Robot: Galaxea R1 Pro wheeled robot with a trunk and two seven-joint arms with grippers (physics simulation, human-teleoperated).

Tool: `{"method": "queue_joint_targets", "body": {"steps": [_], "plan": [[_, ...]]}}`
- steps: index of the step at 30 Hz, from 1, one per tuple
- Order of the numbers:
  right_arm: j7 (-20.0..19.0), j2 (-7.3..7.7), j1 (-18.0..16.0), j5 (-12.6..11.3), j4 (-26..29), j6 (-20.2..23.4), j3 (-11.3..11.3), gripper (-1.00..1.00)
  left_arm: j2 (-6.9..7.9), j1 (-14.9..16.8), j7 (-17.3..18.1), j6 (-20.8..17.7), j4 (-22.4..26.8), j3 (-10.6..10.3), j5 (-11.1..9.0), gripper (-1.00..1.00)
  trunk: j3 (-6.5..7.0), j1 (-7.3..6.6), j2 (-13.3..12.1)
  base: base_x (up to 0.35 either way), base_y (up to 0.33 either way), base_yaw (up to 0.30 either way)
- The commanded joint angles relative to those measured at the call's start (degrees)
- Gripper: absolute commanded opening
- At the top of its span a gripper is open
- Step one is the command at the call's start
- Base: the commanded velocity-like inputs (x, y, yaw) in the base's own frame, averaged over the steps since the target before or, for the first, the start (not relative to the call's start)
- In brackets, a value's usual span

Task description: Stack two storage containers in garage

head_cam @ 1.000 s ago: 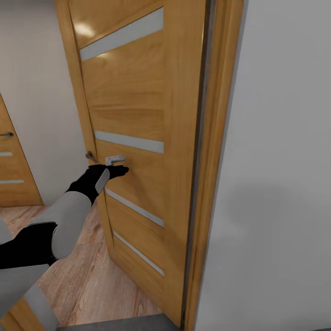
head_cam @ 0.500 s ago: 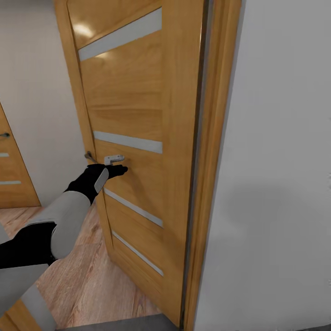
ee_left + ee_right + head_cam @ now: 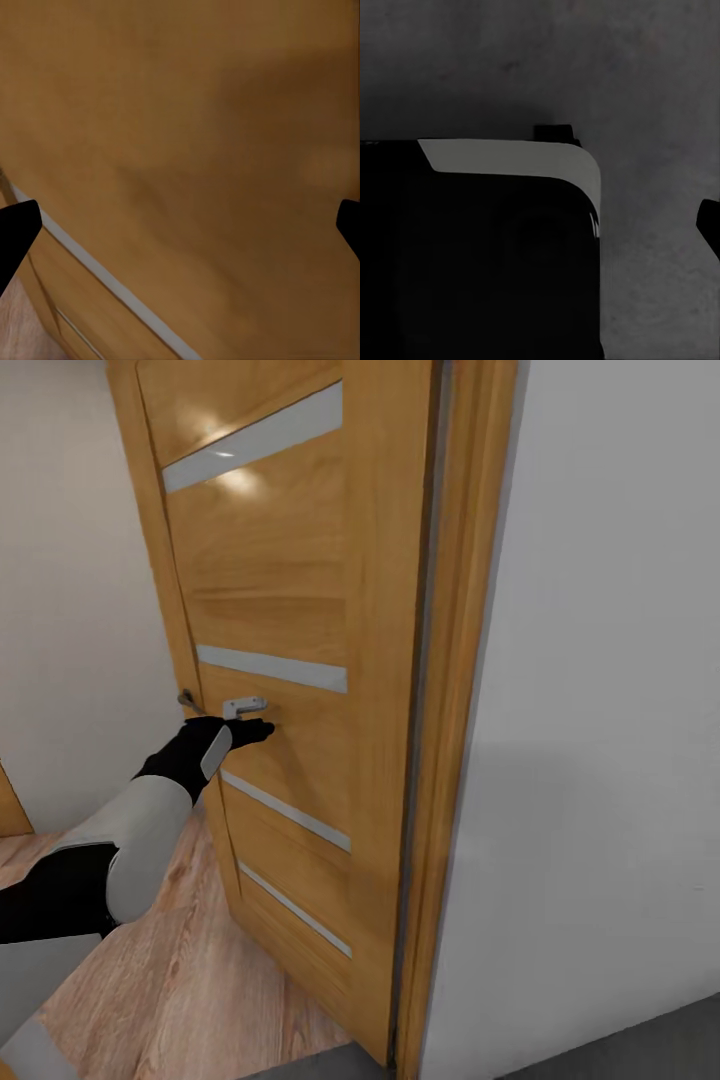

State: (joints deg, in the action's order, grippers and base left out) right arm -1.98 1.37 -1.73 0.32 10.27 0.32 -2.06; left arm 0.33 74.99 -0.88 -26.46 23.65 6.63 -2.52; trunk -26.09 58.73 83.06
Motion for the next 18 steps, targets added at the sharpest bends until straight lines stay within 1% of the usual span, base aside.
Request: {"method": "queue_joint_targets", "body": {"steps": [1, 4, 7, 11, 18], "plan": [[-0.3, 0.01, 0.0, 0.0, 0.0, 0.0, -0.2, 1.0, -0.67, 0.0, 0.3, -0.3, 0.1, 0.1, -1.9, 1.0, -0.07, 0.0, 0.0, 0.0, 0.127, -0.284], [-0.6, 0.03, 0.0, 0.0, 0.0, 0.0, -0.2, 1.0, -0.63, 0.0, 1.3, -0.4, 0.1, 0.1, -1.8, 1.0, -0.07, 0.0, 0.0, 0.0, 0.069, -0.188], [-0.8, 0.03, 0.0, -0.1, 0.1, 0.0, -0.3, 1.0, -0.61, 0.0, 3.0, -0.3, 0.2, 0.1, -1.7, 1.0, -0.07, 0.0, 0.0, 0.0, 0.125, -0.085], [-0.8, 0.04, 0.0, -0.1, 0.0, 0.0, -0.3, 1.0, -0.6, 0.0, 3.7, -0.2, 0.2, 0.1, -1.6, 1.0, -0.07, 0.0, 0.0, 0.0, 0.225, -0.146], [-0.8, 0.04, 0.0, -0.1, 0.1, 0.0, -0.3, 1.0, -0.6, 0.0, 3.8, 0.2, 0.2, 0.0, -1.5, 1.0, -0.07, 0.0, 0.0, 0.0, 0.263, -0.247]]}}
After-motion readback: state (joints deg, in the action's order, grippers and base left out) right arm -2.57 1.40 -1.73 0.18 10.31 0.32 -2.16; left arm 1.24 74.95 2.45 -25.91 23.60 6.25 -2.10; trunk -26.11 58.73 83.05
